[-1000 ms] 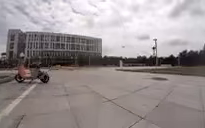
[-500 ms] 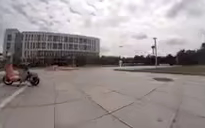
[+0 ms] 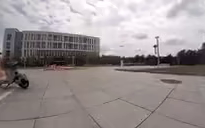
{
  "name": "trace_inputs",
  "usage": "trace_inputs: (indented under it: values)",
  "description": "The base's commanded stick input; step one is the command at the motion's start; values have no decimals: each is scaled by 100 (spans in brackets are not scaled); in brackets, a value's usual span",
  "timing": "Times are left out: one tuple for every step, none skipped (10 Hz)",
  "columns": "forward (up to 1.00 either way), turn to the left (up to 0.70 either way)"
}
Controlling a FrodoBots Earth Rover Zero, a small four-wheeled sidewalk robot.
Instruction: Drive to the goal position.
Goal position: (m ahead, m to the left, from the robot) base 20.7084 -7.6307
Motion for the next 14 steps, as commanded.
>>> trace_inputs:
  values:
    - [100,40]
    - [100,40]
    - [100,16]
    - [100,2]
    - [100,2]
    - [100,2]
    - [100,2]
    - [100,2]
    - [100,0]
    - [100,0]
    - [100,0]
    - [100,2]
    - [100,2]
    - [100,1]
